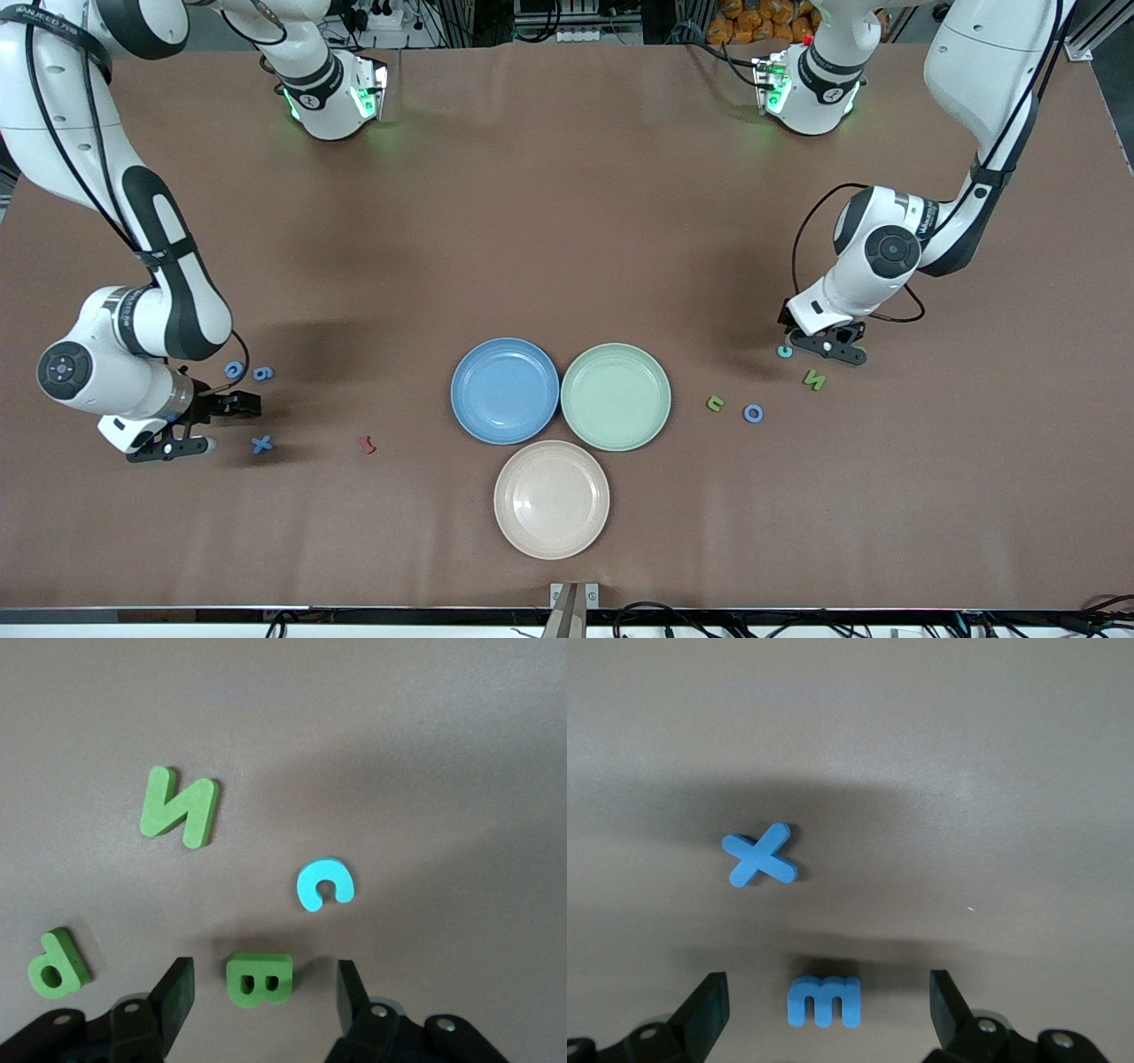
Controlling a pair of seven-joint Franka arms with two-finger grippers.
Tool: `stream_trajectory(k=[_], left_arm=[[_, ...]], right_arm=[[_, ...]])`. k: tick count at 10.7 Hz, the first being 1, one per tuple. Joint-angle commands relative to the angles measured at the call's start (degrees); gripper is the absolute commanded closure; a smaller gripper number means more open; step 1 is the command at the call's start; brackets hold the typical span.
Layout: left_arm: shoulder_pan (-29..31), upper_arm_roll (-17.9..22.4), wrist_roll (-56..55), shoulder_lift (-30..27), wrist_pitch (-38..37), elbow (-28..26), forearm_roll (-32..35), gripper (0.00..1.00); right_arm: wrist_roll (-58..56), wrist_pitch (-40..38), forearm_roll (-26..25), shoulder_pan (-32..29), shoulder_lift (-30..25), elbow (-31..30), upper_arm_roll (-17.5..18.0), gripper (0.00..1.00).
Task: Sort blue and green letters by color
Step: 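Grasp the blue m with the right gripper while the left gripper grasps the green B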
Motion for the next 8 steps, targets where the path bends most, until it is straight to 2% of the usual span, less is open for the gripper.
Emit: stream_trajectory(k=[1, 3, 6, 8], left_arm=[[0.76, -0.07, 0.63, -0.04, 1.68, -1.38, 1.29, 0.27], [0.85, 0.02, 0.63, 0.04, 1.77, -1.47, 1.29, 0.28], [0.85, 0.02, 0.63, 0.57, 1.77, -1.30, 1.29, 0.36], [0.76, 0.02, 0.63, 0.66, 2.03, -1.30, 1.29, 0.49]], right_arm=[[-0.27, 3.62, -1.35, -0.49, -0.15, -3.15, 0.36, 0.00], [-0.27, 3.62, -1.35, -0.49, -0.15, -3.68, 0.36, 0.00], [-0.36, 3.53, -1.96, -0.66, -0.15, -3.77, 0.36, 0.00], [-0.36, 3.53, -1.96, -1.01, -0.06, -4.30, 0.36, 0.00]])
